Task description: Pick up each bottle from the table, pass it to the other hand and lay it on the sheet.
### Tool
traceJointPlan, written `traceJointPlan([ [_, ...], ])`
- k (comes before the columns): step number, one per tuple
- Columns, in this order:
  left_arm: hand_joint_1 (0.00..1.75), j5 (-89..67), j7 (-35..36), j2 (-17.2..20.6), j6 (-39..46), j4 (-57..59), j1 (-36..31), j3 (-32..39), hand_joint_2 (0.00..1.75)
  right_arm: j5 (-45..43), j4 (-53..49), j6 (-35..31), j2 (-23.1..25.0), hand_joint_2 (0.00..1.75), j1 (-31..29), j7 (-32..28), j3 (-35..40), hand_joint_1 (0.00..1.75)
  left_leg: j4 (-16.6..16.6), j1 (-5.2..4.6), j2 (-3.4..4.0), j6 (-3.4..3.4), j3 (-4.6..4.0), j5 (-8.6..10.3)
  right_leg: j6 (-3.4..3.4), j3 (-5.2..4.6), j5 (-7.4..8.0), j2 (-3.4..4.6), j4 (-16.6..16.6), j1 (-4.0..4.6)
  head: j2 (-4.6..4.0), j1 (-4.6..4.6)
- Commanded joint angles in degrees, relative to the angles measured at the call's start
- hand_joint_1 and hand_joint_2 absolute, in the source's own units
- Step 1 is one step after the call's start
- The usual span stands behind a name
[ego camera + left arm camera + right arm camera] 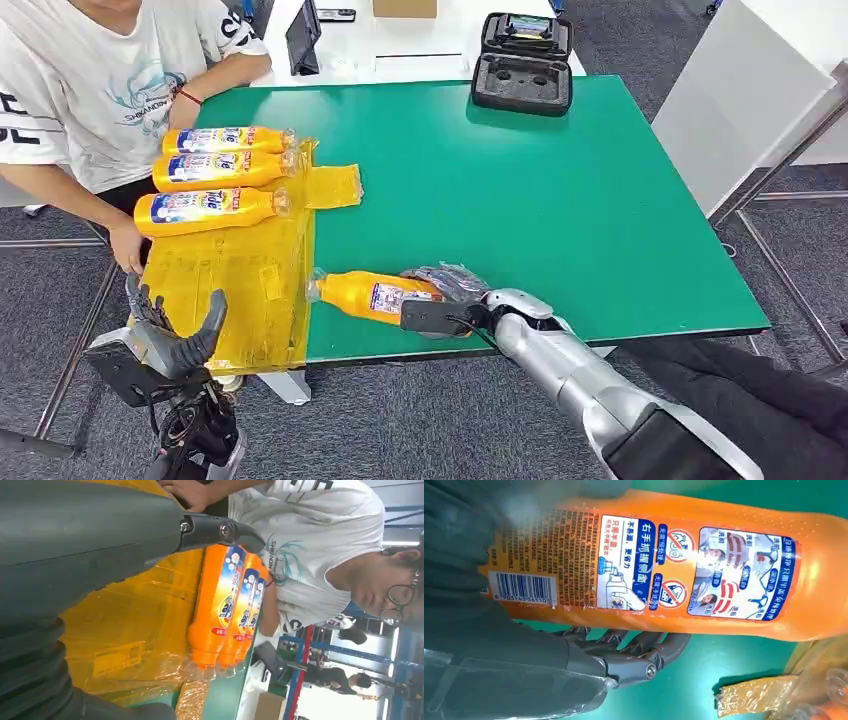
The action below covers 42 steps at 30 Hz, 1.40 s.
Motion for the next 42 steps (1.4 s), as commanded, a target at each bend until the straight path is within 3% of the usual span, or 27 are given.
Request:
traceJointPlan([
  [1,0.00,8.30,0.17,1.10,-8.29,-1.58,1.82,-2.74,1.75,-10.76,-16.64,-6.12,-1.27,1.75,7.86,-10.65,-13.42,1.75,-0.06,-0.02,-0.01,0.00,0.09,-0.04,0.01,0.10,-0.05,-0.06,-0.05,-0.01,0.00,0.02],
  [7,0.00,11.66,4.05,2.82,-14.00,-6.99,2.98,-9.27,1.75,-12.67,-31.73,-10.37,1.19,1.75,18.67,-13.94,-20.50,1.75,-0.05,-0.03,-0.15,-0.01,0.15,-0.13,0.00,0.18,-0.18,-0.18,-0.03,-0.01,0.00,0.00],
  [10,0.00,13.51,6.47,3.06,-20.21,-7.69,2.54,-13.09,1.75,-12.92,-32.20,-10.56,2.44,1.75,21.06,-14.59,-22.37,1.75,-0.04,-0.01,-0.14,-0.02,0.03,-0.11,-0.01,0.07,-0.14,-0.16,-0.02,0.00,0.00,0.00],
  [13,0.00,13.86,7.78,2.64,-20.54,-6.44,1.52,-14.72,1.75,-11.47,-32.60,-10.25,3.39,1.75,22.60,-15.36,-23.69,1.75,-0.05,-0.03,-0.17,-0.01,0.05,-0.12,-0.01,0.10,-0.15,-0.19,-0.03,-0.02,0.00,0.02],
  [21,0.00,16.47,9.14,3.29,-25.50,-5.44,0.55,-16.88,1.75,-9.74,-33.18,-6.78,3.15,1.75,23.13,-14.20,-25.72,1.75,-0.07,-0.06,-0.11,-0.02,0.08,-0.12,-0.01,0.09,-0.14,-0.17,-0.02,-0.05,0.00,0.02],
  [27,0.00,18.41,11.13,4.80,-36.03,-5.84,-0.59,-21.84,1.75,-11.67,-27.69,-1.06,4.58,1.75,24.07,-15.45,-25.60,1.75,-0.11,-0.03,-0.13,-0.02,0.21,-0.15,-0.01,0.22,-0.16,-0.19,-0.09,-0.02,0.00,0.02],
  [42,0.00,14.58,11.23,5.10,-39.84,-4.42,-0.24,-24.54,1.75,-7.78,-18.42,3.73,7.78,1.75,21.82,-15.45,-19.68,1.75,-0.13,-0.03,0.10,-0.04,0.26,-0.19,-0.02,0.22,-0.13,0.02,-0.10,-0.02,0.00,0.00],
])
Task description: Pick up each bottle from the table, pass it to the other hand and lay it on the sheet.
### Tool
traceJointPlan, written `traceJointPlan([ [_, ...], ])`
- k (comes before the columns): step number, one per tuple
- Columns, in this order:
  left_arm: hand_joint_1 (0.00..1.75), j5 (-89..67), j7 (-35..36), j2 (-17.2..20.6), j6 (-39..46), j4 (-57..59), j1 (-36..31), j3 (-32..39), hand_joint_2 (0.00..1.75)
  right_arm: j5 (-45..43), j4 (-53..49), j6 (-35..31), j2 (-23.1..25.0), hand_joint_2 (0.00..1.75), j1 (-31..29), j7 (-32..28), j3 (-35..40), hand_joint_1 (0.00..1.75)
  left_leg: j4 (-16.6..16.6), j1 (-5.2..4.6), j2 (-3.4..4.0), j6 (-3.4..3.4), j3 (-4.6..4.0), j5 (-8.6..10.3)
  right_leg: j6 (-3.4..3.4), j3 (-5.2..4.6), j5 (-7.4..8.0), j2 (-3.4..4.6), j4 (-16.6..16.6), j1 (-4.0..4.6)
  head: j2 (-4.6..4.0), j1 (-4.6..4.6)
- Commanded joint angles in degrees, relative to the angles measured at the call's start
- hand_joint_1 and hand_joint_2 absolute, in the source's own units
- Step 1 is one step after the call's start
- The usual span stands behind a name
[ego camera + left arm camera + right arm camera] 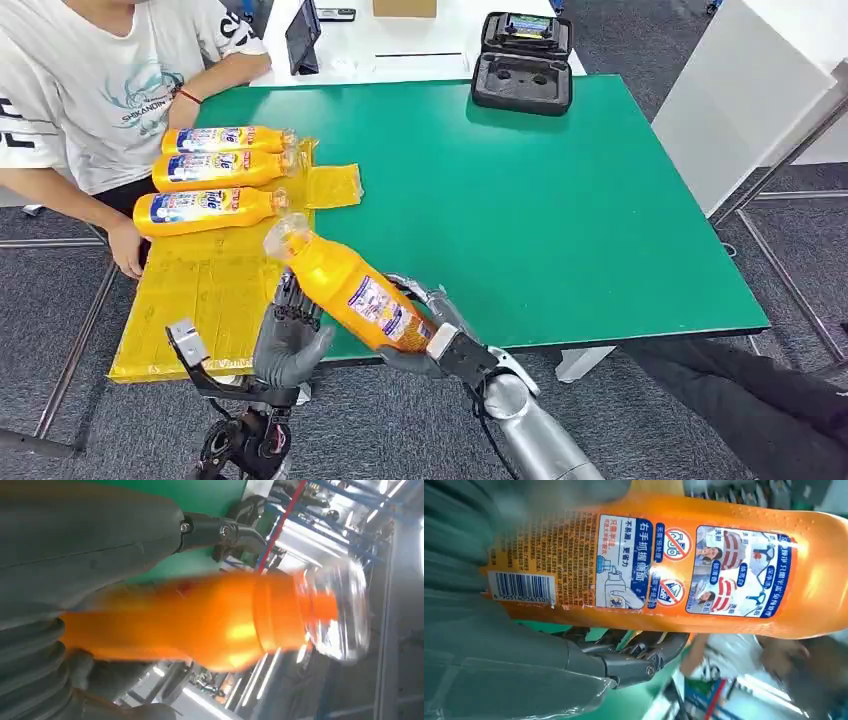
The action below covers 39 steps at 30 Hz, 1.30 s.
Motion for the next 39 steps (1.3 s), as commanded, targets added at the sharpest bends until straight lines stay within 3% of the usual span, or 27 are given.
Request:
traceJointPlan([
  [1,0.00,-1.37,0.86,2.26,-0.02,3.65,-2.08,-2.94,1.75,0.60,8.72,0.89,1.47,1.75,-2.84,-0.13,3.47,1.75,-0.07,-0.02,0.07,0.00,0.21,-0.06,0.00,0.18,-0.04,0.02,-0.06,-0.01,0.00,0.00],
  [20,0.00,-1.29,4.54,0.65,0.38,12.01,-6.68,-3.85,1.75,5.46,11.31,1.93,3.16,1.75,-3.18,0.34,7.06,1.75,-0.07,-0.03,0.00,0.00,0.18,-0.03,0.01,0.15,-0.04,-0.06,-0.05,-0.03,0.00,-0.02],
  [39,0.00,2.28,4.43,0.52,-1.47,11.04,-6.21,-2.75,1.75,6.58,11.39,1.39,2.81,1.75,-3.41,0.88,7.37,1.75,-0.07,-0.05,-0.02,0.00,0.30,-0.08,0.01,0.27,-0.10,-0.09,-0.05,-0.03,0.00,-0.02],
])
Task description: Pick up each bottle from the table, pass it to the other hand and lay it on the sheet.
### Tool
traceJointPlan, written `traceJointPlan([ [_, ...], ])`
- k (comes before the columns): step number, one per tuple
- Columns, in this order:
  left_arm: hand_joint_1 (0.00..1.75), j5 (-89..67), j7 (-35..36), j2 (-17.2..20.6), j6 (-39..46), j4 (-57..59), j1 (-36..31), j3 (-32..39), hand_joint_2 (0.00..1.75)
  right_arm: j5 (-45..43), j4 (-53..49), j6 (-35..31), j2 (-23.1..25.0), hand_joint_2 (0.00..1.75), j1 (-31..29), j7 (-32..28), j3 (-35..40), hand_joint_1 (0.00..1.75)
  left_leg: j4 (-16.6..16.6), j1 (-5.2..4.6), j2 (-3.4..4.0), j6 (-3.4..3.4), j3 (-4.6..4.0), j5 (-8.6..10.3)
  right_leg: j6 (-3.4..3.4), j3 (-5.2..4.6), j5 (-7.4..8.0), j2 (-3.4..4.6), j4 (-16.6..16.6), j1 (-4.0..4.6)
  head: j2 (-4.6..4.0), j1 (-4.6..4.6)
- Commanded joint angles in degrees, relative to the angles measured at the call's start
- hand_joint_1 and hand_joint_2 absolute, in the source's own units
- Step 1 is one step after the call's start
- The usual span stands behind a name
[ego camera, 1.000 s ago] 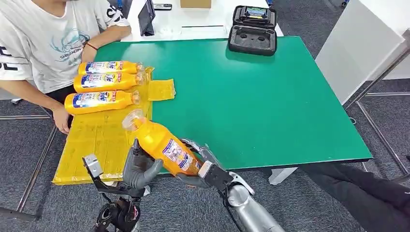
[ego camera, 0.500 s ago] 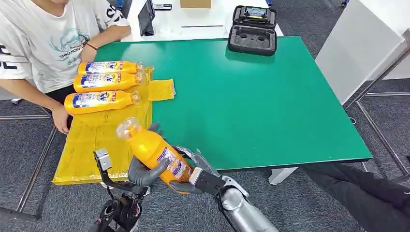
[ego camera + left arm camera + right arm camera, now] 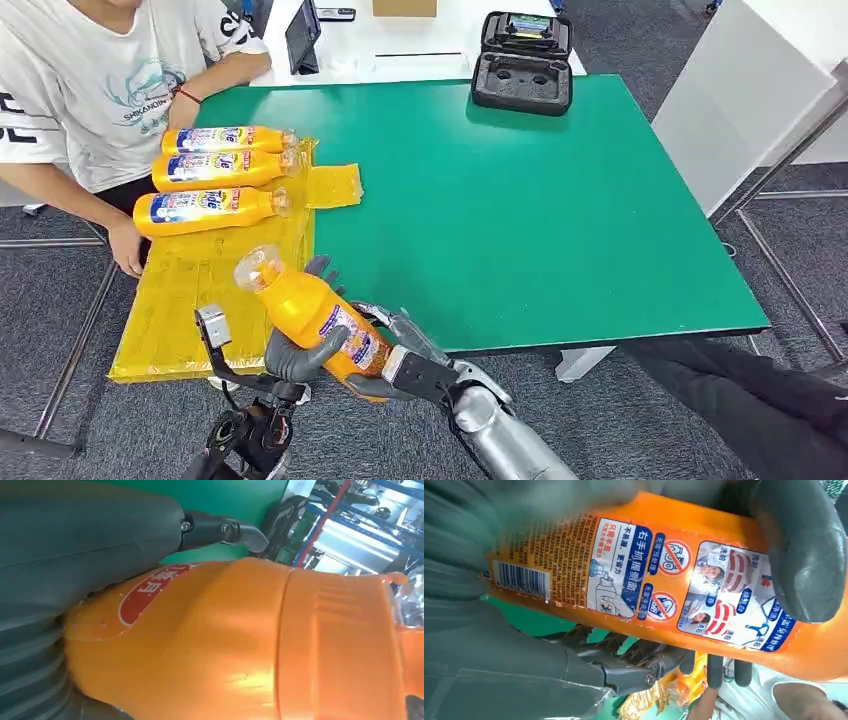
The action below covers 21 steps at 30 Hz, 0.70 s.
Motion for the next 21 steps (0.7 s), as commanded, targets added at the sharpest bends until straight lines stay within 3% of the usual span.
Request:
traceJointPlan([
  [1,0.00,0.27,0.38,-0.03,-0.47,3.35,-2.58,-1.72,1.75,0.60,3.96,0.08,-0.47,1.75,-1.80,0.32,2.78,1.75,-0.11,-0.05,-0.04,0.00,0.44,-0.12,0.02,0.44,-0.15,-0.13,-0.08,-0.04,0.00,0.00],
  [3,0.00,0.27,0.38,-0.03,-0.47,3.35,-2.58,-1.72,1.75,0.60,3.96,0.08,-0.47,1.75,-1.80,0.32,2.78,1.75,-0.05,-0.02,-0.04,0.00,0.15,-0.03,0.01,0.16,-0.05,-0.08,-0.04,-0.01,0.00,0.00],
  [13,0.00,0.27,0.38,-0.03,-0.47,3.35,-2.58,-1.72,1.75,0.60,3.96,0.08,-0.47,1.75,-1.80,0.32,2.78,1.75,-0.09,-0.04,-0.04,0.00,0.37,-0.10,0.02,0.37,-0.13,-0.12,-0.07,-0.02,0.00,0.00],
  [14,0.10,0.37,-0.20,-0.15,-0.20,3.08,-2.42,-1.49,1.75,0.43,4.08,0.26,-0.37,1.75,-1.79,0.27,2.57,1.75,-0.07,-0.02,-0.03,0.00,0.29,-0.08,0.01,0.30,-0.10,-0.10,-0.06,-0.01,0.00,0.00],
  [15,1.68,1.70,-0.69,-0.46,-0.63,2.40,-1.90,-0.87,1.75,0.64,4.23,0.19,-0.39,1.75,-1.85,0.36,2.64,1.75,-0.05,-0.03,-0.03,0.00,0.20,-0.05,0.01,0.21,-0.07,-0.09,-0.04,-0.02,0.00,0.00],
  [21,1.75,4.67,-0.93,-0.65,-0.95,-0.08,-0.91,-0.05,1.75,1.30,5.68,0.09,-0.33,1.75,-2.29,0.39,3.06,1.75,-0.04,-0.01,-0.02,0.00,0.14,-0.04,0.01,0.15,-0.05,-0.07,-0.05,0.00,0.00,0.00],
])
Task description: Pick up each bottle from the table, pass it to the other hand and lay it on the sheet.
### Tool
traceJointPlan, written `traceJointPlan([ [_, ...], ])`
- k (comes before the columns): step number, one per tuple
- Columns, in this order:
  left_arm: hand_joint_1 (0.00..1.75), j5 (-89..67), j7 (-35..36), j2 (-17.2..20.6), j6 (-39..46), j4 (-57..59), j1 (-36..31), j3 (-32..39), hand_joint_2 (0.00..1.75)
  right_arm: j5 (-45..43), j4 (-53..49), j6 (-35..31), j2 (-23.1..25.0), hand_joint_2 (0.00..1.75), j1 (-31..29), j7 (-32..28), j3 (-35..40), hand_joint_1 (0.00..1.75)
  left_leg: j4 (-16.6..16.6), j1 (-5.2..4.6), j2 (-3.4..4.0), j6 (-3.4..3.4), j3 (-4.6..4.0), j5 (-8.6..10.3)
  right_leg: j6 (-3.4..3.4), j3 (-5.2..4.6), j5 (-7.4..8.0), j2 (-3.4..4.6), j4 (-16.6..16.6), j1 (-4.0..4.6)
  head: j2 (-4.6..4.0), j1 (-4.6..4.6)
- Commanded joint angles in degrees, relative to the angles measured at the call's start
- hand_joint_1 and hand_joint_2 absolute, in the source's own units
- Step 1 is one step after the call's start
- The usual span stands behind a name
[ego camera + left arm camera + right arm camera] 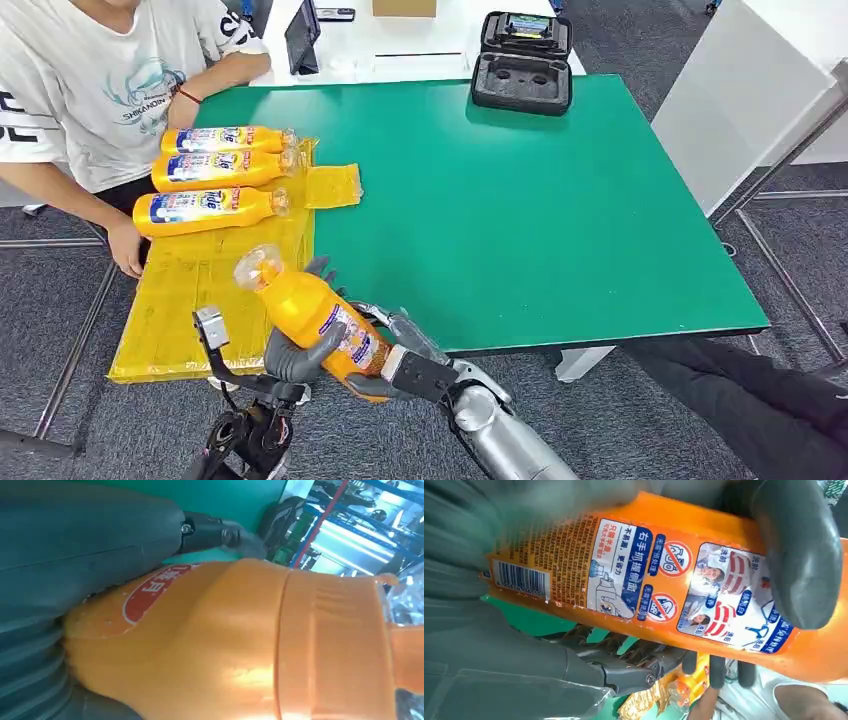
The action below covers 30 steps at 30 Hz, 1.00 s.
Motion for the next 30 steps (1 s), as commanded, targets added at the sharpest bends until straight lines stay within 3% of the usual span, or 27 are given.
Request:
traceJointPlan([
  [1,1.75,2.86,0.00,-0.58,-0.86,-0.54,-1.00,-0.25,1.75,1.18,5.33,0.00,-0.36,1.75,-1.97,0.26,3.03,1.75,-0.06,-0.03,-0.02,0.01,0.31,-0.10,0.02,0.32,-0.11,-0.10,-0.06,-0.02,0.00,-0.02],
  [14,1.75,3.23,-1.31,-0.55,1.23,-2.85,0.43,0.73,1.75,1.60,6.45,0.51,-0.44,1.75,-2.50,0.03,3.84,1.71,-0.04,-0.01,-0.06,0.00,0.13,-0.04,0.01,0.15,-0.06,-0.10,-0.04,-0.01,0.00,0.00],
  [15,1.75,3.40,-1.41,-0.50,1.72,-2.89,0.83,1.06,1.75,1.41,6.41,-0.27,-0.22,1.75,-2.57,0.42,3.43,1.15,-0.05,-0.02,-0.06,0.00,0.29,-0.10,0.02,0.31,-0.12,-0.13,-0.05,-0.01,0.00,0.00],
  [16,1.75,3.43,-1.47,-0.33,1.93,-3.25,1.14,1.12,1.75,1.09,6.27,-1.54,0.07,1.75,-2.57,1.08,2.91,0.00,-0.06,-0.02,-0.04,0.00,0.24,-0.08,0.01,0.26,-0.09,-0.10,-0.06,-0.01,0.00,0.00],
  [17,1.75,3.44,-1.50,-0.22,2.06,-3.55,1.41,1.25,1.75,0.78,6.11,-1.99,0.21,1.75,-2.68,1.60,2.73,0.00,-0.04,-0.01,0.00,0.00,0.17,-0.06,0.01,0.17,-0.05,-0.05,-0.05,0.00,0.00,-0.02],
  [18,1.75,3.26,-1.68,-0.17,2.36,-3.79,1.49,1.38,1.75,0.53,5.73,-2.51,0.14,0.00,-2.82,1.99,2.58,0.00,-0.07,-0.02,0.02,0.00,0.34,-0.12,0.01,0.34,-0.12,-0.06,-0.07,0.00,0.00,0.02],
  [24,1.75,-0.34,-5.11,-0.18,9.65,-4.67,0.59,4.98,1.75,-1.49,0.50,-3.79,-1.20,0.00,-2.71,2.06,0.98,0.00,-0.01,-0.01,-0.03,0.01,0.14,-0.06,0.02,0.16,-0.07,-0.08,-0.02,0.00,0.00,0.00],
  [29,1.75,-0.42,-5.55,0.14,10.03,-4.27,-0.33,6.03,1.75,-1.85,-0.72,-3.53,-1.32,0.00,-2.52,2.36,0.90,0.00,-0.02,-0.02,-0.02,0.00,0.21,-0.07,0.01,0.21,-0.08,-0.09,-0.02,-0.01,0.00,0.00],
  [30,1.75,-2.37,-7.28,-0.40,13.71,-3.86,-0.71,7.26,1.75,-2.07,-1.10,-3.44,-1.36,0.00,-2.43,2.21,1.09,0.00,-0.07,-0.05,-0.05,0.00,0.33,-0.09,0.01,0.33,-0.13,-0.13,-0.04,-0.03,0.00,-0.02],
])
